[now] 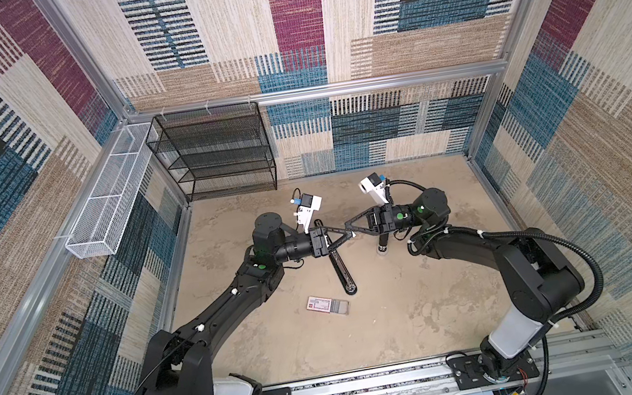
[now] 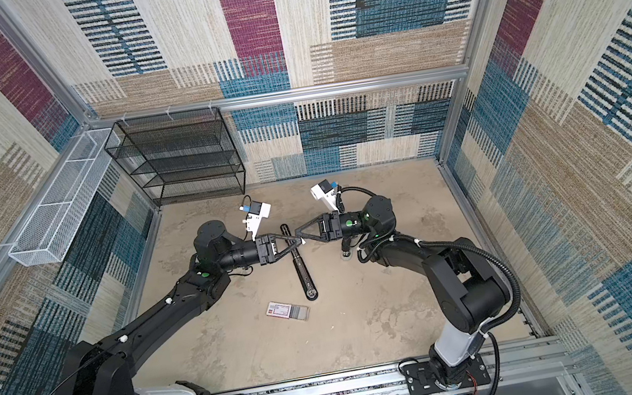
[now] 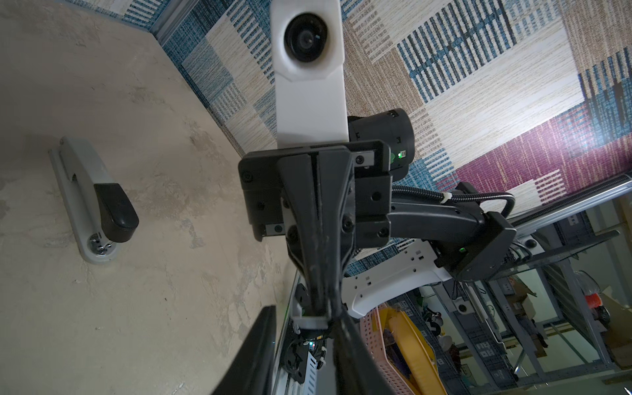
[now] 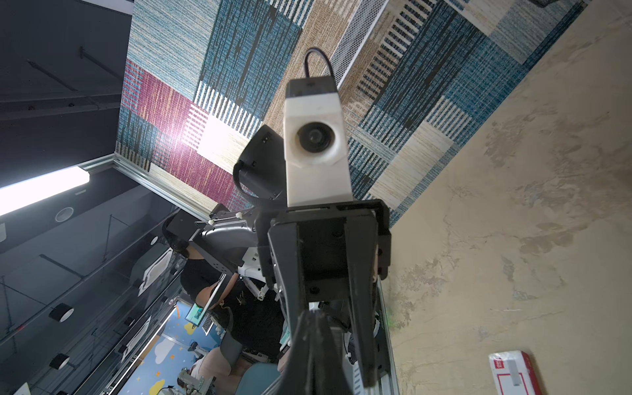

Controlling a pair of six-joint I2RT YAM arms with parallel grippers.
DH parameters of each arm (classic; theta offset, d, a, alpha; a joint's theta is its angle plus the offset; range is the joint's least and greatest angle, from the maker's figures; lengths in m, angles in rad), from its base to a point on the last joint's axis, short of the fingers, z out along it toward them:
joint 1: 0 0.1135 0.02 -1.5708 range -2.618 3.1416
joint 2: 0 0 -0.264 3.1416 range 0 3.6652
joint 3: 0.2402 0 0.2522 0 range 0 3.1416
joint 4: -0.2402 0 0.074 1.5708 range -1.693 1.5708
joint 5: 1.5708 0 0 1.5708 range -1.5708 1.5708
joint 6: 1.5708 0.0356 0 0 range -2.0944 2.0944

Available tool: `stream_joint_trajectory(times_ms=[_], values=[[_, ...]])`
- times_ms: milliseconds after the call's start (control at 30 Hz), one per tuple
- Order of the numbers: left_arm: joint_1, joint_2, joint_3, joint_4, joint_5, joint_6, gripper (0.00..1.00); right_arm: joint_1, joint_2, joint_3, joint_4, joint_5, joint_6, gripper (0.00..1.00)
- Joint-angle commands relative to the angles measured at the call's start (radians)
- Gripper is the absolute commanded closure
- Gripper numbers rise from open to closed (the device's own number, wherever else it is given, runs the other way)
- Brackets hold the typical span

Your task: Load the staples into the stapler

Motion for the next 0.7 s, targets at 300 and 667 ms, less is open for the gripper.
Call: stream_joint_trajectory(times_ms=[300,667], values=[[0.000,0.021,0.007,0.087,0.006,-0.040,0.76,0.003,-0.007,-0.016,0.070,-0.003,0.029,1.00],[-0.001,0.020,0.006,0.078,0.019,-0.036,0.85,0.002,-0.006,-0.007,0.086,0.022,0.043,1.00]])
